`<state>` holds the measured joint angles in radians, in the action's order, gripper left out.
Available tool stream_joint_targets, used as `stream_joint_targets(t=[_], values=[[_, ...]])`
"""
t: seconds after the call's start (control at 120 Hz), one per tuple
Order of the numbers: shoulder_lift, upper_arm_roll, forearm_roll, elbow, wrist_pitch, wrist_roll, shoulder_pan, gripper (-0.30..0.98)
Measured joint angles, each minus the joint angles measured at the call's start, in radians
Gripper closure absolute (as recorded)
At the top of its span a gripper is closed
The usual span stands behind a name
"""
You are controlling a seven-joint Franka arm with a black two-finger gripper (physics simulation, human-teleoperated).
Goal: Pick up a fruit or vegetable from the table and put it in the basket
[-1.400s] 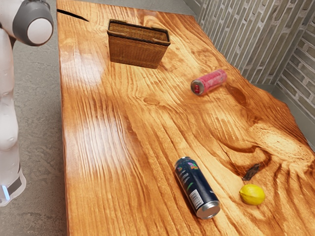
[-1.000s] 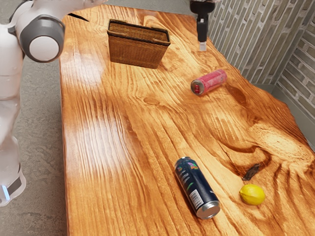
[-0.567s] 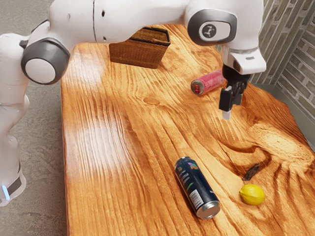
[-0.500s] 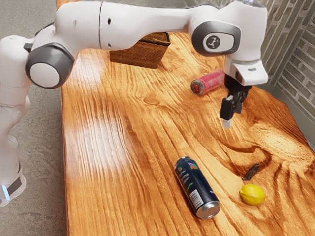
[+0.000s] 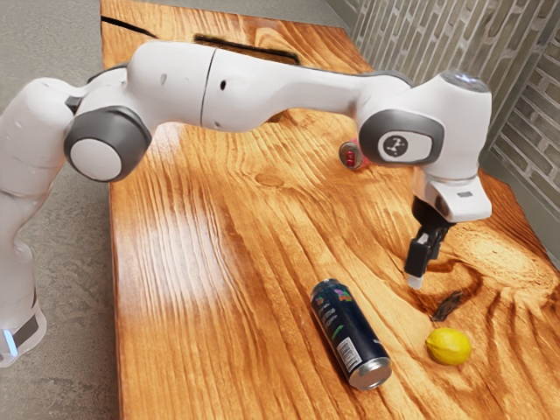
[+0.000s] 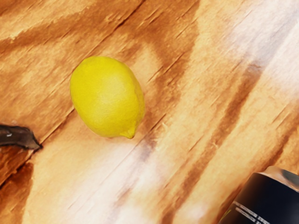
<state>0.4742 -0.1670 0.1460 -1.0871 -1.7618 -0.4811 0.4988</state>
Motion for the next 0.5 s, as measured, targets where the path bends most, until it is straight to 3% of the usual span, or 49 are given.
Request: stream_joint_targets(t=[0.5], values=[[0.090,0.071,0.000,0.001,-0.129,0.112,0.002,0.02]])
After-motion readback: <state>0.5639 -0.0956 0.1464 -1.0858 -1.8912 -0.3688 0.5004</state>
